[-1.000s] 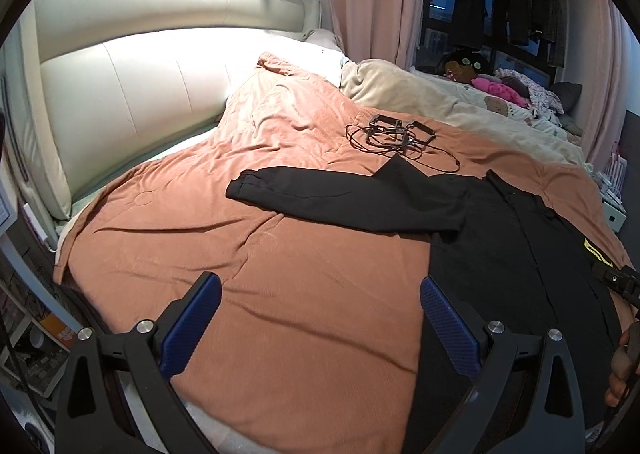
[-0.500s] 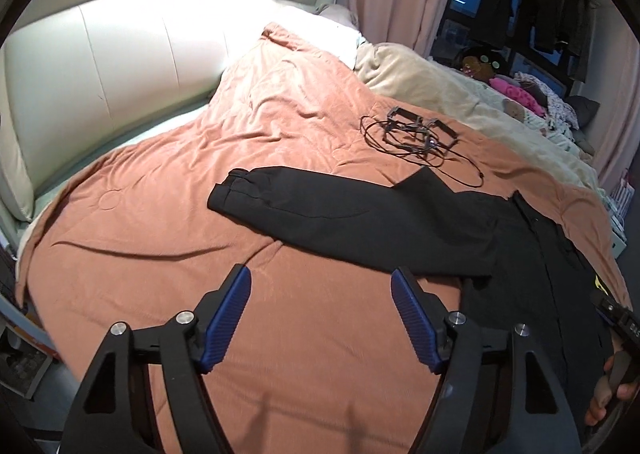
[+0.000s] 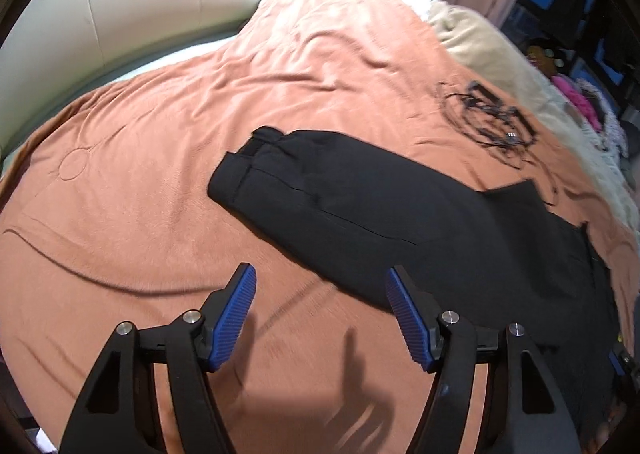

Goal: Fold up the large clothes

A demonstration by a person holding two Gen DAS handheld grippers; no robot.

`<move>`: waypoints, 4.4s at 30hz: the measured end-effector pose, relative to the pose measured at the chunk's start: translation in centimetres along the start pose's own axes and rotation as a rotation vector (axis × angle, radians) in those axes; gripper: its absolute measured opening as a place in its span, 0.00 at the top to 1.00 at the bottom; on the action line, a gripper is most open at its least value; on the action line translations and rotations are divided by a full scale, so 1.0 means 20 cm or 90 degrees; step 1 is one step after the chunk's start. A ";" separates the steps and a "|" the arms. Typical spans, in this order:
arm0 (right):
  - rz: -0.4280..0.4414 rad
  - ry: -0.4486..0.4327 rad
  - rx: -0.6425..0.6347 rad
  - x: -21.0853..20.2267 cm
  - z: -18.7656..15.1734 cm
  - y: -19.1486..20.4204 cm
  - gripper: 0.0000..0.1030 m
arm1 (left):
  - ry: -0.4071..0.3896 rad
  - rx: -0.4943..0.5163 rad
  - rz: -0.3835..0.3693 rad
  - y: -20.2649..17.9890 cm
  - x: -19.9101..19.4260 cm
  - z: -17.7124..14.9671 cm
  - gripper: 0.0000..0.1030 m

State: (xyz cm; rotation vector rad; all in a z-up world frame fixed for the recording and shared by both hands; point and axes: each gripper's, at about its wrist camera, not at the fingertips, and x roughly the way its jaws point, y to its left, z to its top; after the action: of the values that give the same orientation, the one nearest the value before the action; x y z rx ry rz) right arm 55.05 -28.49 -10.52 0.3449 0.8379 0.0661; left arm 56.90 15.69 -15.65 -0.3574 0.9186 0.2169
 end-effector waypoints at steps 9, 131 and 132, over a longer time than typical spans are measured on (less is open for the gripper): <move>0.043 0.044 0.027 0.26 0.05 -0.04 0.66 | 0.067 -0.070 0.038 0.08 0.37 0.09 0.34; -0.198 -0.058 0.178 -0.31 0.07 -1.06 0.32 | 0.168 0.389 -0.052 -1.46 0.22 -0.49 0.81; -0.198 -0.074 0.200 -0.35 0.07 -1.11 0.32 | 0.165 0.384 -0.058 -1.46 0.24 -0.49 0.82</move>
State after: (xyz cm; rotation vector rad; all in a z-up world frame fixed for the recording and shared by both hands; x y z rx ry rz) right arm 49.66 -51.15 -11.96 0.5037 0.7787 -0.3747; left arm 62.26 -14.77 -18.89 0.1373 1.1695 -0.1972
